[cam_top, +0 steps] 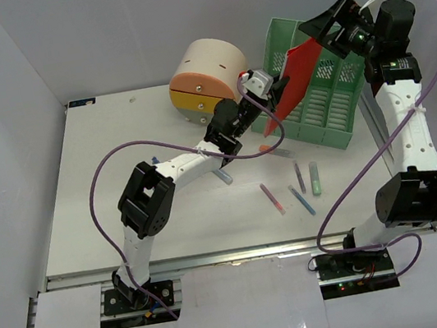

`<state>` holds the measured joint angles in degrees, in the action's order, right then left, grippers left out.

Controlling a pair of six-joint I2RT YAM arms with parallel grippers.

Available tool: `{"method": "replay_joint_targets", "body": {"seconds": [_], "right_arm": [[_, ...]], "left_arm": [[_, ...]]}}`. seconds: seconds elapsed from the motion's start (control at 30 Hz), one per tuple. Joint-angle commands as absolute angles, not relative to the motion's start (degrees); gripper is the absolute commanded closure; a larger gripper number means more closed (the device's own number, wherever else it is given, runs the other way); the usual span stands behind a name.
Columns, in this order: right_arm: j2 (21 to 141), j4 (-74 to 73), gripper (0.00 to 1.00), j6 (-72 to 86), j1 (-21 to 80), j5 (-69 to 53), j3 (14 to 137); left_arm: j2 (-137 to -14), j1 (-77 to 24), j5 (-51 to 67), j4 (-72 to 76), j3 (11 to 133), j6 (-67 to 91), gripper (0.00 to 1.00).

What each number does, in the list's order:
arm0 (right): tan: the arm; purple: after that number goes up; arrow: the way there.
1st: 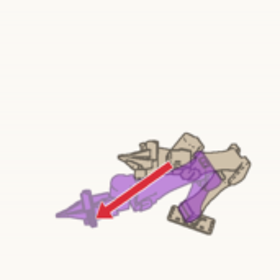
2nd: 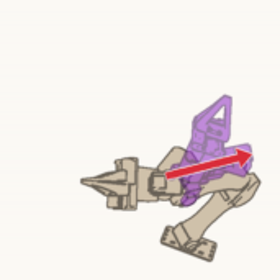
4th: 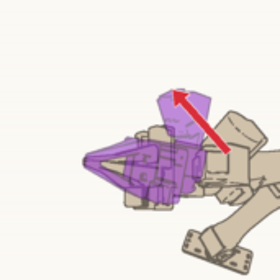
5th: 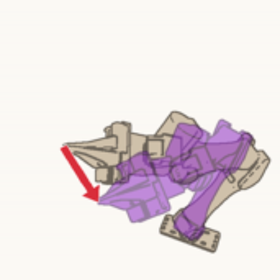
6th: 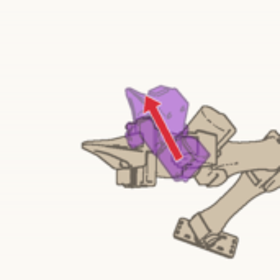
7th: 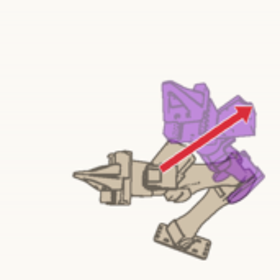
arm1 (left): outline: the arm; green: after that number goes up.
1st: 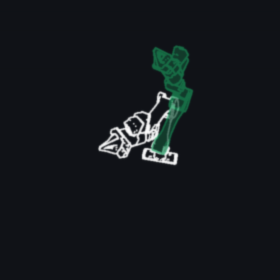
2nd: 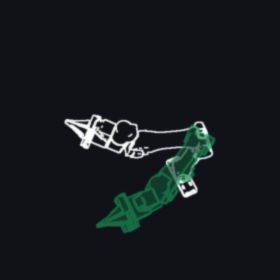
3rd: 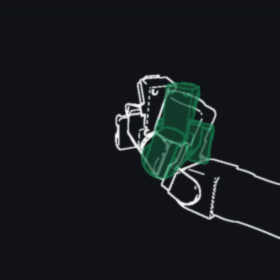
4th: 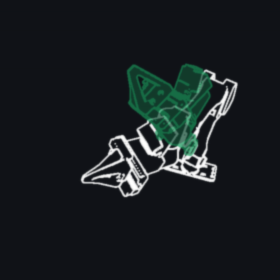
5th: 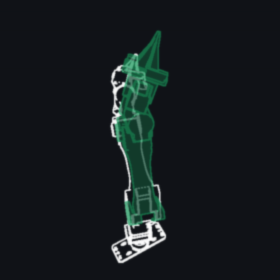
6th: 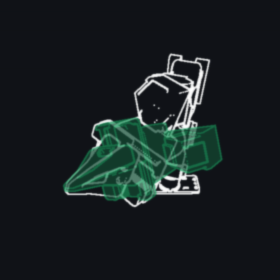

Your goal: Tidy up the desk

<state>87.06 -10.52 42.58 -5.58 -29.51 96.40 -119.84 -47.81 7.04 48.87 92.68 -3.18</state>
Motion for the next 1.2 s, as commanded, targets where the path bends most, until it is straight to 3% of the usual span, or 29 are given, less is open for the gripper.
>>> {"method": "replay_joint_targets", "body": {"seconds": [0.0, 0.4, 0.53, 0.93, 1.17], "right_arm": [[85.1, -16.9, 0.05, 40.0, -3.9, -17.4, 101.7], [85.9, -19.9, 0.1, 37.3, -2.4, -11.6, 99.1], [87.0, -20.8, 0.01, 38.0, -2.2, -10.5, 98.3], [86.9, -21.0, 0.48, 41.9, -2.2, -12.7, 97.2], [86.6, -20.5, 0.61, 43.7, -2.3, -14.3, 96.9]], "left_arm": [[-115.8, -47.5, 8.2, 47.3, 91.2, -3.2, 1.0], [-115.4, -47.5, 8.9, 48.7, 89.2, -3.1, 1.0], [-115.0, -47.5, 9.3, 49.2, 88.2, -3.6, 1.0], [-115.6, -47.5, 11.5, 49.9, 87.1, -4.8, 1.0], [-116.0, -47.5, 12.1, 49.8, 88.9, -5.8, 1.0]]}}
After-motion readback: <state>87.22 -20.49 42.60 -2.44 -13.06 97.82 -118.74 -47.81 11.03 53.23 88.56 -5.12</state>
